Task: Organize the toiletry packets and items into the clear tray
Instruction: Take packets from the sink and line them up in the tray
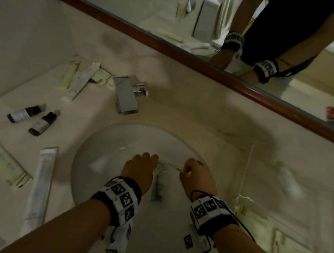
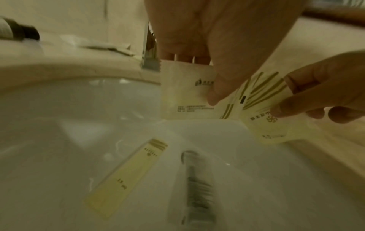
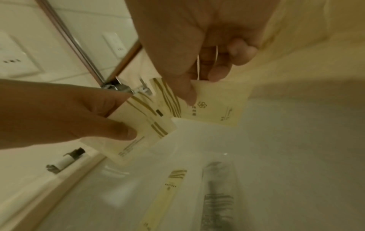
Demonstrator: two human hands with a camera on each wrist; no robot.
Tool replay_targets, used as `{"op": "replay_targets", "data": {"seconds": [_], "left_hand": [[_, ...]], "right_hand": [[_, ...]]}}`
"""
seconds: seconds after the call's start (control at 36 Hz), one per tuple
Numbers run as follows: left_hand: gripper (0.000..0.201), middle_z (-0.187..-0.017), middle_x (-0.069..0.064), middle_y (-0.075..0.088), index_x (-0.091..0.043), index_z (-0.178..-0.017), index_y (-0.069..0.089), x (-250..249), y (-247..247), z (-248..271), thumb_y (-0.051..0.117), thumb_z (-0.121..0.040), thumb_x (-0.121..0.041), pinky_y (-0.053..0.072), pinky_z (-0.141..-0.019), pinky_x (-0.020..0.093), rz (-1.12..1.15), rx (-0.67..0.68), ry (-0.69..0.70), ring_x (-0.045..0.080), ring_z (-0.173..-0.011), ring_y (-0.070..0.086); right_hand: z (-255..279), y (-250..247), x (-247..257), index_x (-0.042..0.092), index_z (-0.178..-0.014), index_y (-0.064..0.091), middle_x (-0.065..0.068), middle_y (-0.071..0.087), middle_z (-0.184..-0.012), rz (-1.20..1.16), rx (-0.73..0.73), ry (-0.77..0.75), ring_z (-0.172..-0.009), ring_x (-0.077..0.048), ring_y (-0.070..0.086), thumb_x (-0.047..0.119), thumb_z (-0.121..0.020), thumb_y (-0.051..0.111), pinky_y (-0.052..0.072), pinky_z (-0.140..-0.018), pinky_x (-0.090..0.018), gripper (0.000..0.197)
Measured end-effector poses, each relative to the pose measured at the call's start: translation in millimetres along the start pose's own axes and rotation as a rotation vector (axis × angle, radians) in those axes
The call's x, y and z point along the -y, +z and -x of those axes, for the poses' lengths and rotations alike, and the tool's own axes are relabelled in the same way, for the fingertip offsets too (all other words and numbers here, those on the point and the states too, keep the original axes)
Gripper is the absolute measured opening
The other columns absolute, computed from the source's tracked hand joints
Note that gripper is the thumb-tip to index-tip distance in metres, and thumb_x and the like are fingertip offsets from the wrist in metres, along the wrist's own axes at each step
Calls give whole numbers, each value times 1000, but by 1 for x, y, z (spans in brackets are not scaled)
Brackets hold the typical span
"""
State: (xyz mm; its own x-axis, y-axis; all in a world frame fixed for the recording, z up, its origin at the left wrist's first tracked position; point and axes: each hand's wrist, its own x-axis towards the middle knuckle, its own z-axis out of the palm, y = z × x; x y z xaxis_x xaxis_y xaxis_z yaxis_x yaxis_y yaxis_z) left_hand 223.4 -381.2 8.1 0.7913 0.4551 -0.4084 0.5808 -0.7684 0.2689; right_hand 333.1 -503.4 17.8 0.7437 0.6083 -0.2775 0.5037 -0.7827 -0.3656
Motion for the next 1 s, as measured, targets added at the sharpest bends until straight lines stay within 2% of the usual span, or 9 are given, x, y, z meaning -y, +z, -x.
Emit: {"op": "replay_targets", "data": {"seconds": [0.17,0.31,0.36,0.42,0.53,0.64,0.75,0.92,1.0], "left_hand": [[28,-117,8,49,-16,-116,43,-29,-12,31,40,-91,-4,43,-81,37,-29,-136,53,29,-103,50],[25,-111,6,49,-16,-107,44,-58,-17,45,43,-88,0,33,-71,32,-23,-203,131,25,-91,46],[24,-110,6,49,-16,-107,44,-71,-18,49,41,-88,0,30,-71,31,-18,-223,163,24,-89,43],[25,-112,6,49,-15,-109,44,-87,-17,52,39,-89,-1,30,-72,31,-26,-227,200,26,-97,47],[25,-113,6,49,-16,-108,44,-119,-12,56,39,-88,-3,36,-77,34,-40,-229,272,27,-101,48],[27,-115,6,49,-16,-110,45,-150,-2,61,41,-88,-1,30,-73,31,-66,-239,345,27,-102,49],[26,-116,5,49,-18,-109,45,-178,13,67,42,-89,-3,34,-74,32,-92,-244,405,26,-103,50],[36,-123,5,47,-18,-119,44,-212,35,70,42,-89,-1,40,-85,36,-127,-174,458,27,-110,48],[38,-124,5,46,-18,-118,45,-224,45,67,41,-86,4,40,-87,37,-126,-139,462,28,-111,47]], "right_hand": [[43,-30,-19,15,-93,54,-4,59,-101,-43,-88,-5,-89,-22,54,22,-88,55,43,-72,-30,9],[70,-51,-41,20,-85,46,-5,60,-97,-19,-153,-3,-87,-23,54,20,-87,54,41,-68,-30,8],[80,-61,-52,19,-87,49,-5,60,-96,-1,-188,10,-88,-25,54,21,-85,55,43,-69,-32,6],[90,-68,-64,19,-87,50,-5,60,-95,2,-216,31,-90,-27,55,21,-84,55,46,-71,-33,6],[107,-80,-90,22,-84,48,-3,61,-96,-20,-264,79,-90,-26,56,21,-83,58,46,-71,-32,10],[126,-87,-117,20,-88,52,0,60,-94,1,-312,118,-89,-23,55,22,-83,59,45,-69,-31,8],[144,-92,-145,24,-81,45,0,60,-91,14,-343,164,-89,-22,55,21,-82,59,42,-66,-29,14],[165,-95,-183,25,-81,42,0,59,-93,26,-352,259,-83,-19,50,23,-82,58,36,-63,-26,17],[172,-94,-200,26,-82,40,0,60,-98,26,-329,307,-91,-21,55,26,-83,57,41,-68,-28,17]]}}
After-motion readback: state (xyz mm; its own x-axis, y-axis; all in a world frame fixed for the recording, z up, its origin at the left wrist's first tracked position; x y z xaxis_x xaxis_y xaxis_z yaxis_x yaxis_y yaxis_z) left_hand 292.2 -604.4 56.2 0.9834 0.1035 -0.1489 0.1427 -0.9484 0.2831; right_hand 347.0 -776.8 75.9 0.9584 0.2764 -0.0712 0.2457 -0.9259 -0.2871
